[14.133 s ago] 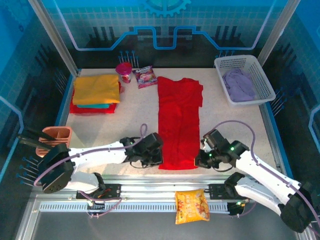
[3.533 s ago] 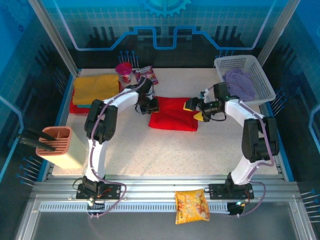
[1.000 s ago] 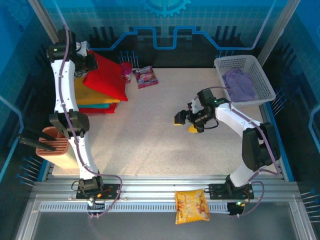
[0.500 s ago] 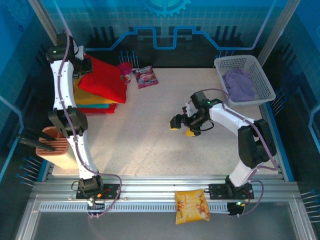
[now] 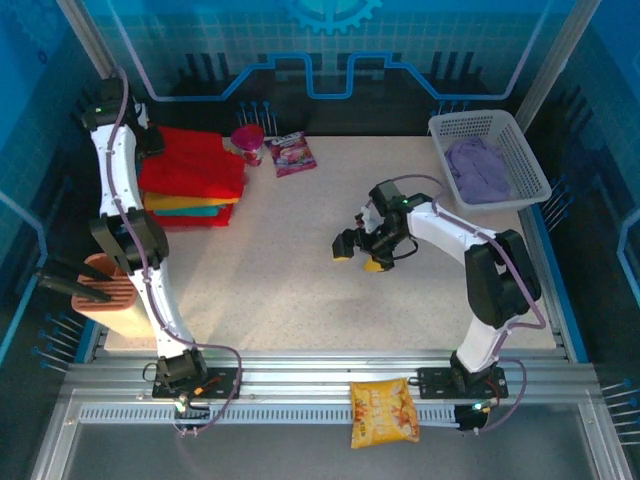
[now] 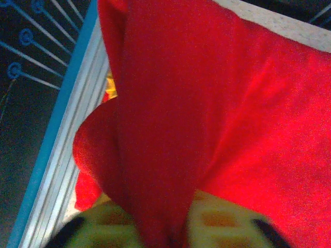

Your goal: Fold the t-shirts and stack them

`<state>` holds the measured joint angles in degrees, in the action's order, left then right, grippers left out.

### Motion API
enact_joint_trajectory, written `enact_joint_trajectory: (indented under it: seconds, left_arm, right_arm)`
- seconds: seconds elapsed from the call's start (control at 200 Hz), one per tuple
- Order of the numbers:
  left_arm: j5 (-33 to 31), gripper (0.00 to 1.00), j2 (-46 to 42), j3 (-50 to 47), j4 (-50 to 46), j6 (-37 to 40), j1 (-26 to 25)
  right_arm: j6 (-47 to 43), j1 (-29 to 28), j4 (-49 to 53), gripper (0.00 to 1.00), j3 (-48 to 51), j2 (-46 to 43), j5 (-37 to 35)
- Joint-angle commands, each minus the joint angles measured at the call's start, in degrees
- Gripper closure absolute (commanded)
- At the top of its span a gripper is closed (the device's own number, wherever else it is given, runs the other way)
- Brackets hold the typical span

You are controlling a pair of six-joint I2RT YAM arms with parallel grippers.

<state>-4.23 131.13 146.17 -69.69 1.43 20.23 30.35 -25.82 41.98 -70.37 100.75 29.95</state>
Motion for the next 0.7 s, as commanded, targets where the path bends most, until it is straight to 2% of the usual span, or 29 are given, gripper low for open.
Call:
enact_joint_trajectory:
  seconds: [0.0, 0.025, 0.055, 0.105, 0.145, 0.17, 0.315, 0.435, 0.58, 0.69]
  left_arm:
    - [-3.4, 0.44, -0.7, 0.1, 1.3, -0.9, 0.2]
    - [-2.8, 0.41, -0.8, 0.1, 1.3, -0.9, 0.0]
    - [-2.5, 0.3, -1.2, 0.0, 1.3, -1.3, -0.4]
    - [-2.1, 0.21, -1.9, -0.2, 1.5, -1.4, -1.2]
    - [-1.9, 0.09, -2.5, -0.3, 1.6, -1.3, -2.3]
    - [-1.7, 0.06, -2.9, -0.3, 1.5, -1.1, -3.0]
    - [-2.3, 0.01, -6.8, -1.1, 1.0, -0.4, -7.9]
    - [-2.9, 0.01, -13.3, -8.1, 2.6, -0.2, -11.7]
    - [1.8, 0.01, -26.4, -27.4, 14.7, -3.0, -14.4]
    - [10.2, 0.01, -38.5, -49.5, 34.2, -6.6, -14.5]
  right_arm:
    - [-0.2, -1.3, 1.8, 0.0, -1.7, 0.3, -1.0]
    - [-0.2, -1.4, 1.7, 0.0, -1.6, 0.2, -0.8]
    - [-0.3, -1.4, 1.8, 0.0, -1.6, 0.1, -0.8]
    - [-0.6, -1.4, 2.1, 0.0, -1.6, -0.1, -1.1]
    - [-0.9, -1.4, 2.3, 0.0, -1.4, -0.4, -1.5]
    - [-1.1, -1.4, 2.5, 0.0, -1.4, -0.7, -1.7]
    - [-2.3, -0.7, 2.7, 0.0, -0.7, -3.1, -3.7]
    - [-2.5, 1.6, 1.1, 0.0, 0.2, -6.5, -5.5]
    - [-4.1, 5.0, -2.3, 0.0, 0.8, -10.4, -11.5]
    - [-6.7, 8.1, -6.6, 0.0, 2.6, -13.1, -17.2]
